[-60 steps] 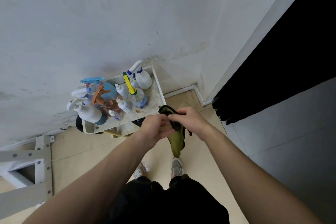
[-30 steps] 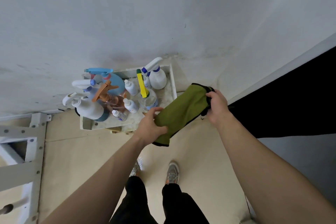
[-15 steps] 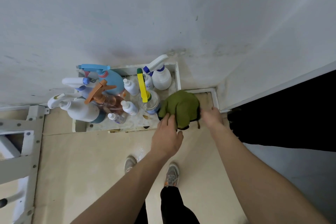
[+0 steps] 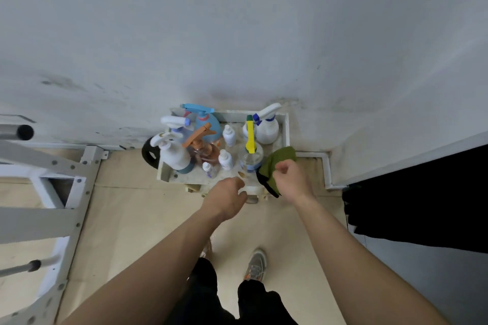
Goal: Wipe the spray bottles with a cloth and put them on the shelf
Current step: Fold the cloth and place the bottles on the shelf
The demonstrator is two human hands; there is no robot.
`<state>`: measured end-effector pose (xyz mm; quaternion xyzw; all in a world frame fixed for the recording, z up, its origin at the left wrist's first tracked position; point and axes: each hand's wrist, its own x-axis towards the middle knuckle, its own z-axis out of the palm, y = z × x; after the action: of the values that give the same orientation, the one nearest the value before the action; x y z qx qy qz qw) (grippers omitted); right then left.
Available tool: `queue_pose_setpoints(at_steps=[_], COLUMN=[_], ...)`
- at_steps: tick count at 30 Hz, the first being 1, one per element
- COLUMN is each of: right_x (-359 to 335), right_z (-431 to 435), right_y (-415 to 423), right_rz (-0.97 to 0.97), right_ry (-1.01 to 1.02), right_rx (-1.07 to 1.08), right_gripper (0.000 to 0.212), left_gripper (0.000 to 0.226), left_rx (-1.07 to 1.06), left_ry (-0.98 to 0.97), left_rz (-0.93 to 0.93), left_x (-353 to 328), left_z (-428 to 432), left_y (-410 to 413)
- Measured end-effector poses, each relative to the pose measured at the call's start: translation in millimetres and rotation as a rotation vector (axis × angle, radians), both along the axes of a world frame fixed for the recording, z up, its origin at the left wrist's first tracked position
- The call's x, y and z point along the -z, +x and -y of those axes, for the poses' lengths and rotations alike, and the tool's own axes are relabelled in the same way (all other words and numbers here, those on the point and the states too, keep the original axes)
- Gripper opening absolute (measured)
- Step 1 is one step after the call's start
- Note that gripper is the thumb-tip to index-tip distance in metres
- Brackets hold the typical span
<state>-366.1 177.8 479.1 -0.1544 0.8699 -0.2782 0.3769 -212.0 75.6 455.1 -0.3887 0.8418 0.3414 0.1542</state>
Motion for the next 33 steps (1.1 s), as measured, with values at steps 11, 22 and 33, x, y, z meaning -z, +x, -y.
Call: queue_pose_setpoints(at_steps=[11,22,33], right_x=[-34,-5,-48], right_z=[51,83,168], right_y=[60,54,83], right_rz=[-0.11,0.012,-0.179], right_ry=[0.113,0.108,-0.01], right_rx=[-0.027,0.348,0.077], right_gripper=[0.031,0.059,0.023], left_gripper=[0.029,0.023,0.047], left_rx=[-0.264,-0.72,-0.082], left_ry=[0.068,-0.018,-0.07], left_rz=[0.074,-0.122,-0.3], left_x=[-51,-40,-31], left_z=[76,160,263], left_y=[100,117,54])
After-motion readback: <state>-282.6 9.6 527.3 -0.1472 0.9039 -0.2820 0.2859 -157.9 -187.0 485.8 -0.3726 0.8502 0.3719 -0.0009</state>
